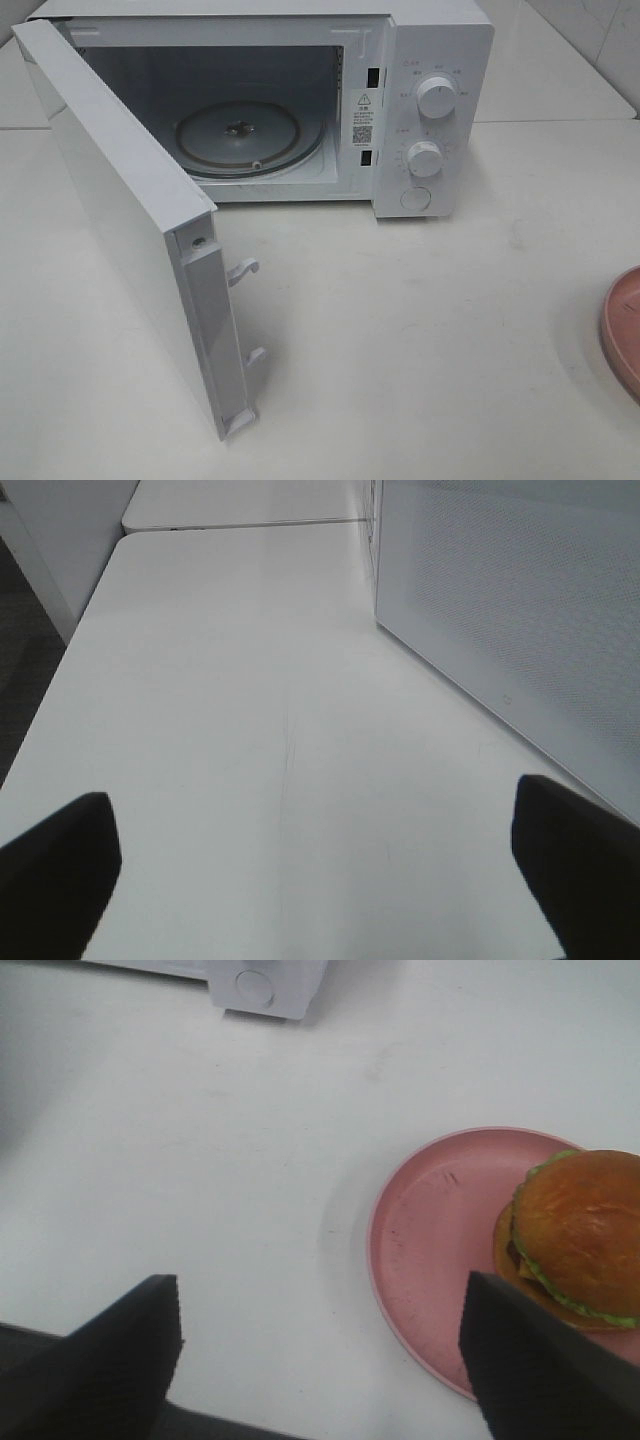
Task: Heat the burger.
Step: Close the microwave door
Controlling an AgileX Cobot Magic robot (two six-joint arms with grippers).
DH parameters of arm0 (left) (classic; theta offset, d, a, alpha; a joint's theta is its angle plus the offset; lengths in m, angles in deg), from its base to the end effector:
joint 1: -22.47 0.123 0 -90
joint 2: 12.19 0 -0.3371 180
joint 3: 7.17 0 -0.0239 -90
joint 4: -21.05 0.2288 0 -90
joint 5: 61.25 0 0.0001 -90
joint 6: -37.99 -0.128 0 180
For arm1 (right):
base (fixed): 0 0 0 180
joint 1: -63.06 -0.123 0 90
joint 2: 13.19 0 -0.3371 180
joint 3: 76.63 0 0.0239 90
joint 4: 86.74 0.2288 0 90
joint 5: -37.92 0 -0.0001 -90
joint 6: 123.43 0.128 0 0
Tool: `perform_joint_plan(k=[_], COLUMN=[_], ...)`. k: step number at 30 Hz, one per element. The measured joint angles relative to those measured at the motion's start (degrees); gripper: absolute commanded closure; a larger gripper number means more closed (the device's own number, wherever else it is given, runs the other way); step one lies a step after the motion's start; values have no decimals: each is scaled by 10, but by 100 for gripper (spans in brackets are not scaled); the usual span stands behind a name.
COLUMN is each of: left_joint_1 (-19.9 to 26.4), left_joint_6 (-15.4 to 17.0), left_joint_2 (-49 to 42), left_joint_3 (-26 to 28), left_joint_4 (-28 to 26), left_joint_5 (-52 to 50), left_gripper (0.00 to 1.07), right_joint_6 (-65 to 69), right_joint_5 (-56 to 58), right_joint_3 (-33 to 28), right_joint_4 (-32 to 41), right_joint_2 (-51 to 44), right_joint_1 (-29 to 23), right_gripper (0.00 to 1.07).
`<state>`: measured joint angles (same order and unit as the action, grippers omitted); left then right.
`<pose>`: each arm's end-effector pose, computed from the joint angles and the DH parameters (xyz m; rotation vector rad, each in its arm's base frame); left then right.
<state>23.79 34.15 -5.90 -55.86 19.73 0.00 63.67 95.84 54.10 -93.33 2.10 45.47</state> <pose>-0.0466 -0.0037 0.2542 0.0461 2.0280 0.0294 -0.0164 -0.0183 0.2636 -0.2031 2.1241 0.1137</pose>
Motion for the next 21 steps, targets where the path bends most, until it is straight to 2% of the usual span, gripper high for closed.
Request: perform_joint_plan(k=[11, 21], left_joint_1=[0, 0], left_joint_6=[0, 0], left_joint_2=[0, 0], left_joint_3=[0, 0], left_joint_4=[0, 0], left_joint_5=[0, 0], left_gripper=[7, 7], right_joint_6=[-36, -40], right_joint_5=[0, 0], right_joint_3=[-7, -7], right_joint_4=[22, 26], right_joint_2=[-88, -89], right_joint_1=[82, 92], right_gripper=[31, 31])
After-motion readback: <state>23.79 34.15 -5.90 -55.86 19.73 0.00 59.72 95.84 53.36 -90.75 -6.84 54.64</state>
